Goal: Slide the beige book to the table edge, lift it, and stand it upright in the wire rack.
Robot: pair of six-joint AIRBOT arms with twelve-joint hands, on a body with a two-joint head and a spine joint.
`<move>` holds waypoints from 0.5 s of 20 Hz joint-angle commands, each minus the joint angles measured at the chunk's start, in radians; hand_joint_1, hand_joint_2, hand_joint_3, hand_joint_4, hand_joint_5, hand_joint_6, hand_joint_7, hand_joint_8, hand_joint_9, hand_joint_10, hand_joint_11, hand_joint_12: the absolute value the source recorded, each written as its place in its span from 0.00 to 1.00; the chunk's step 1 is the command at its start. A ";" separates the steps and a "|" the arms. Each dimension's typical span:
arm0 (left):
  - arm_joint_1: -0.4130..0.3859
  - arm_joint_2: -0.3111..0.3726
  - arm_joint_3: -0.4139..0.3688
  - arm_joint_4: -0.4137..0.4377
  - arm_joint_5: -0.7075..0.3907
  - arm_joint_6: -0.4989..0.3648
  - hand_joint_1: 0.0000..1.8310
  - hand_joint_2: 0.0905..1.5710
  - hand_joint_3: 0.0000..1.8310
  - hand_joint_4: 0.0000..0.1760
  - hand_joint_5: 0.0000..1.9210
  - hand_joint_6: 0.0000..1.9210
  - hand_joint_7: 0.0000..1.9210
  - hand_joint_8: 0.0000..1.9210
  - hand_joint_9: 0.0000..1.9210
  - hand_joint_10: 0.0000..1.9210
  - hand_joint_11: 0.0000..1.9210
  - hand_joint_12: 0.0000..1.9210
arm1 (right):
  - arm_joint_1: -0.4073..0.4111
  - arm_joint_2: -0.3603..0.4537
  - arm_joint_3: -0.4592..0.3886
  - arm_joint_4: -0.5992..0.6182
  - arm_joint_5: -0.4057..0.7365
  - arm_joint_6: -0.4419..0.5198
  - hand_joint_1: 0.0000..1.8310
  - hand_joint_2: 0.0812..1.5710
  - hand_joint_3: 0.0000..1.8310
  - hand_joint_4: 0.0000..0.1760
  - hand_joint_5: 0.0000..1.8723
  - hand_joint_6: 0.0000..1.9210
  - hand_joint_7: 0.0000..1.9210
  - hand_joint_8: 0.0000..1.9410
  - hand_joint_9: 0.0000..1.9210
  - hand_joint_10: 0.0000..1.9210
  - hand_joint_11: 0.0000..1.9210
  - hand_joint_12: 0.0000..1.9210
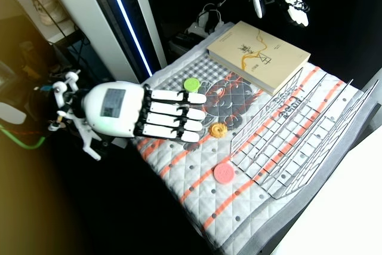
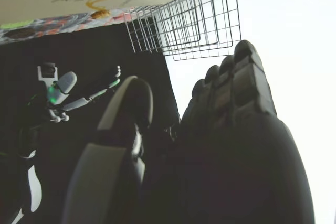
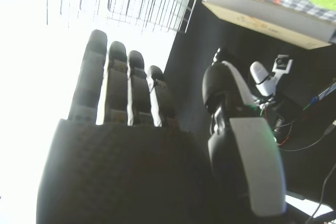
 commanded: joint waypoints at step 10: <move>0.246 0.058 -0.061 -0.168 -0.461 -0.105 0.06 0.59 0.00 1.00 0.00 0.00 0.00 0.00 0.00 0.00 0.00 0.00 | 0.248 -0.168 0.083 -0.543 -0.127 0.329 0.00 0.91 0.00 0.00 0.07 0.00 0.06 0.00 0.06 0.00 0.07 0.10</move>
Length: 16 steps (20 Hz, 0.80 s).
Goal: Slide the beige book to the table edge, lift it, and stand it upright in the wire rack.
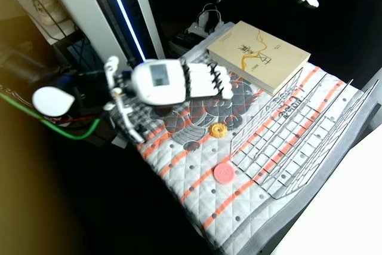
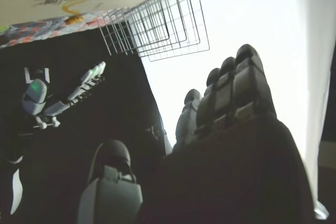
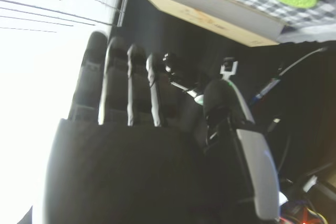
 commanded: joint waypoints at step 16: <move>0.043 0.019 0.001 -0.046 -0.167 -0.026 0.14 0.59 0.00 1.00 0.00 0.00 0.00 0.00 0.00 0.00 0.00 0.00 | 0.091 -0.172 0.071 -0.229 -0.002 0.149 0.00 0.88 0.00 0.00 0.10 0.01 0.07 0.00 0.07 0.01 0.06 0.08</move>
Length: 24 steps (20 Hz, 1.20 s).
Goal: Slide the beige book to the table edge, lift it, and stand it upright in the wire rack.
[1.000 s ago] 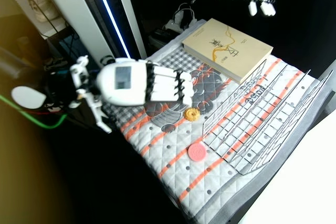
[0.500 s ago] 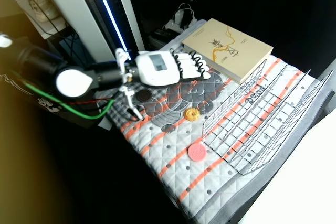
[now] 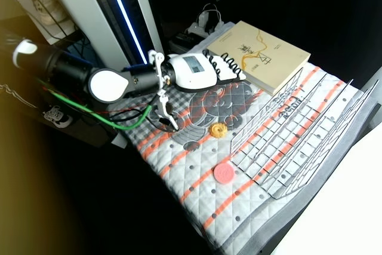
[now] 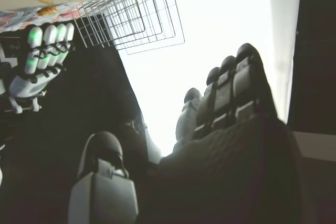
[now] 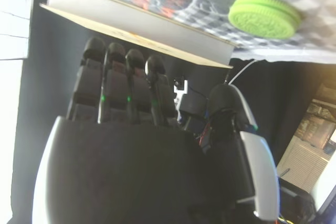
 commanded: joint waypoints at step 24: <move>-0.005 0.022 0.009 0.011 -0.138 -0.028 0.17 0.60 0.00 1.00 0.00 0.00 0.00 0.00 0.00 0.00 0.00 0.00 | 0.012 -0.189 0.114 0.098 0.051 0.007 0.00 0.88 0.00 0.00 0.11 0.00 0.07 0.00 0.08 0.00 0.06 0.07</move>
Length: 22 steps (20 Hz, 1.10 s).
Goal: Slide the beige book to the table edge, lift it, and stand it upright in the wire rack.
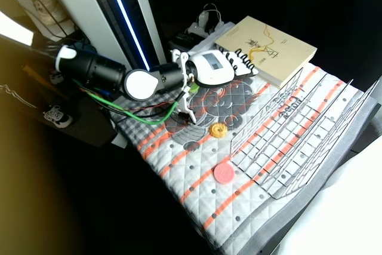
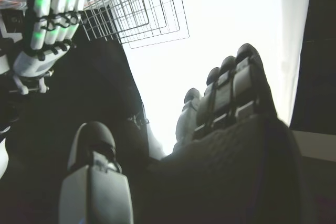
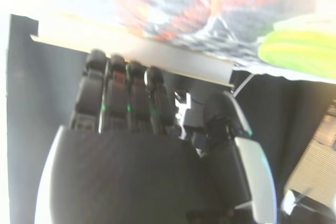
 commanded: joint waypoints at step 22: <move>-0.006 -0.002 0.016 -0.014 -0.131 -0.006 0.18 0.60 0.00 1.00 0.00 0.00 0.00 0.00 0.00 0.00 0.00 0.00 | 0.006 -0.108 0.061 0.055 0.063 0.004 0.00 0.89 0.00 0.00 0.10 0.00 0.08 0.00 0.09 0.01 0.07 0.07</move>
